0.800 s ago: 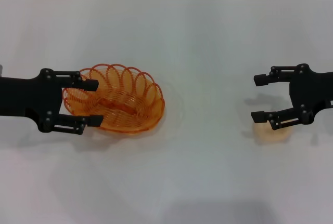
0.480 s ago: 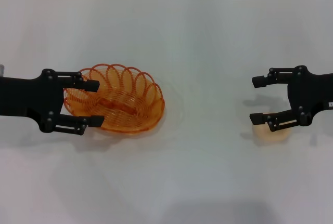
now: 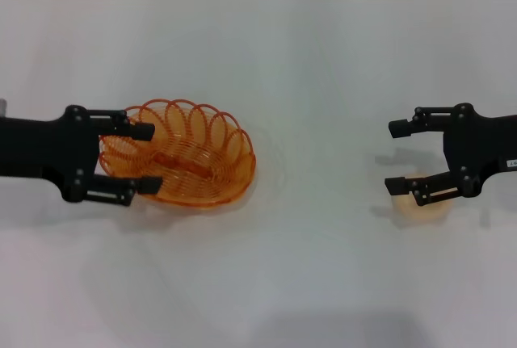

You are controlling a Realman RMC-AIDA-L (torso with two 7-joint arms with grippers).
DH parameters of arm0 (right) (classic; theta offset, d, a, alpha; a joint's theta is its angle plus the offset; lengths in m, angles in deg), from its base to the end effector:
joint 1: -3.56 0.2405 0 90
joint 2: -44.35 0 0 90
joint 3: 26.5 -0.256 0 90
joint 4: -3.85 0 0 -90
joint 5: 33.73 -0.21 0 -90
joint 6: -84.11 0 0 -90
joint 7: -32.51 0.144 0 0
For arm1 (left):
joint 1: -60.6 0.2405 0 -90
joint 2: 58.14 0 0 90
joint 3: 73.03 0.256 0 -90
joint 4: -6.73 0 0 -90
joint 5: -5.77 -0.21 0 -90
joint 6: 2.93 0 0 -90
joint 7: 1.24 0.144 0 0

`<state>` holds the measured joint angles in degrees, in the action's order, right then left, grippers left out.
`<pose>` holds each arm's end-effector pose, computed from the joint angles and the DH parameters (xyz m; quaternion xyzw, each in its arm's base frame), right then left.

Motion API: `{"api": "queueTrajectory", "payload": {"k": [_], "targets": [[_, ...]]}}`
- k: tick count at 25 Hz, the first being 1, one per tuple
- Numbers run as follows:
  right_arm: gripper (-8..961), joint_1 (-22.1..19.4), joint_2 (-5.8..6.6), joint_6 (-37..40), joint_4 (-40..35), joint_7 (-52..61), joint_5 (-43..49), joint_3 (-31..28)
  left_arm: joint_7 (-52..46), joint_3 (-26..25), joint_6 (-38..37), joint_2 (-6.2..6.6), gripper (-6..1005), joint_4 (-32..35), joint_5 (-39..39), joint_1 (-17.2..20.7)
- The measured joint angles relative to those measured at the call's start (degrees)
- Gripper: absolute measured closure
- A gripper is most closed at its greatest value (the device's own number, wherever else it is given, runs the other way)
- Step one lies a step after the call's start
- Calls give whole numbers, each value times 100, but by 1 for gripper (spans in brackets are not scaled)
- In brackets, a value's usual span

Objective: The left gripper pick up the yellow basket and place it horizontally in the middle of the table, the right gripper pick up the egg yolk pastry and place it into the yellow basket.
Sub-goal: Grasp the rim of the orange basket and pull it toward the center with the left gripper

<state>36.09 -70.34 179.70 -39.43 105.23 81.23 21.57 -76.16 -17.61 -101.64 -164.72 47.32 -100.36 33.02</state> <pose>0.2415 0.3367 0.0237 -0.9797 0.0595 0.1747 0.0782 -0.2744 0.3167 0.0617 -0.9785 -0.0988 -0.1699 0.0623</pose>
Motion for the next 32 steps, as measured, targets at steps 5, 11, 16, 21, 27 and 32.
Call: {"api": "queueTrajectory", "payload": {"k": [5, 11, 16, 21, 27, 32], "targets": [[96, -24, 0, -100, 5, -19, 8, -5, -994, -236, 25, -85, 237, 582, -137, 55], [96, -27, -35, -148, -2, -90, 2, 9, -3067, -353, -3, -242, 242, 1791, -781, 114], [96, -23, -45, -148, -16, -169, -33, 14, -4798, -382, 18, -239, 246, 2402, -1530, -74], [96, -16, -51, -157, 7, -191, -36, 14, -5987, -566, 169, -195, 250, 2422, -2530, -519], [96, -28, -58, -167, 25, -262, -50, 10, -6317, -565, 414, -250, 255, 2272, -3578, -849], [95, -28, -63, -128, 36, -274, -55, 10, -6330, -566, 746, -337, 260, 1793, -3974, -1016]]}}
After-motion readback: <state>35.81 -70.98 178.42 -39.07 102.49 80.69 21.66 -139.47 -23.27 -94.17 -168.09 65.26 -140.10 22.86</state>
